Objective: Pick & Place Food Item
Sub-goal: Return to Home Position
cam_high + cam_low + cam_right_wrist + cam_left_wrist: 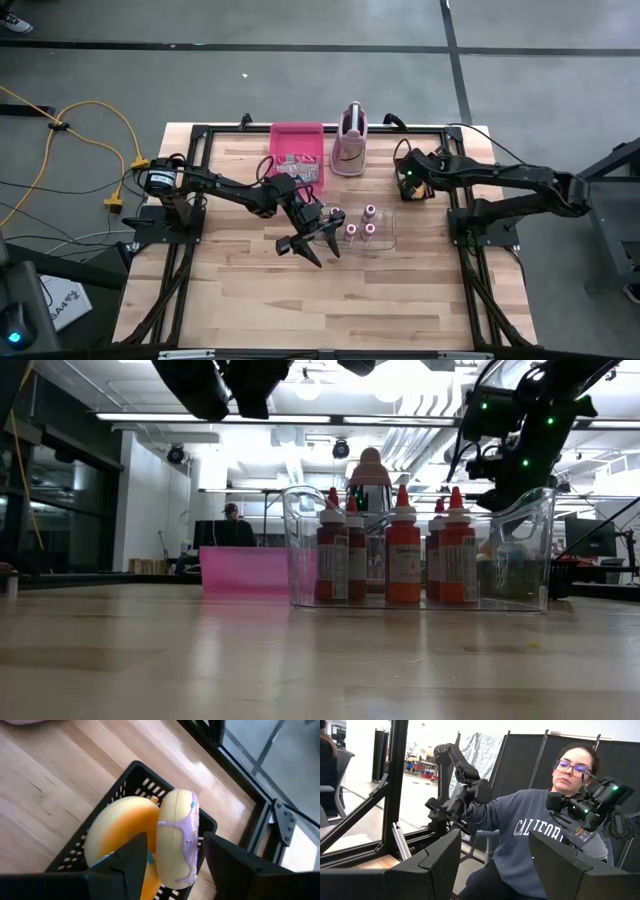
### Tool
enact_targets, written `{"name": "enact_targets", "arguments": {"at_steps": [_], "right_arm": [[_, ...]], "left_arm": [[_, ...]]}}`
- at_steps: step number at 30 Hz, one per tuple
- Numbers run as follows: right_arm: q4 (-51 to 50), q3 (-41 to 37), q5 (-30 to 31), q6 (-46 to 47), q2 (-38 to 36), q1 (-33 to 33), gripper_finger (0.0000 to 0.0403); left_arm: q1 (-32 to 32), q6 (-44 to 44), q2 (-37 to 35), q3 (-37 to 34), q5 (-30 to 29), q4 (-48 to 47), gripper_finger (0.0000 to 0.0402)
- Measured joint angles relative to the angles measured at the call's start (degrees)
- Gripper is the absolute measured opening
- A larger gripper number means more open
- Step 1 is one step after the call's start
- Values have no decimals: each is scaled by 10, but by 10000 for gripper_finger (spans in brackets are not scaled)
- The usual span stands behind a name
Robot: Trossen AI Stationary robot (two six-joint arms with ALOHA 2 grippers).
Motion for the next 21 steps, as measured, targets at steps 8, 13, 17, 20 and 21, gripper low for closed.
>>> {"name": "enact_targets", "arguments": {"at_steps": [8, 13, 17, 20, 21], "right_arm": [[3, 0, -39, 0, -28, 0, 183], [12, 0, -34, -4, -38, 0, 183], [26, 8, -33, -17, -49, 0, 183], [21, 36, -35, -25, -57, 4, 183], [19, 46, -35, -27, -59, 7, 183]], "left_arm": [[0, 0, 0, 0, 0, 0, 227], [0, 0, 0, 0, 0, 0, 227], [0, 0, 0, 0, 0, 0, 227], [0, 13, 0, 0, 0, 0, 227], [2, 15, 0, 0, 1, 0, 227]]}}
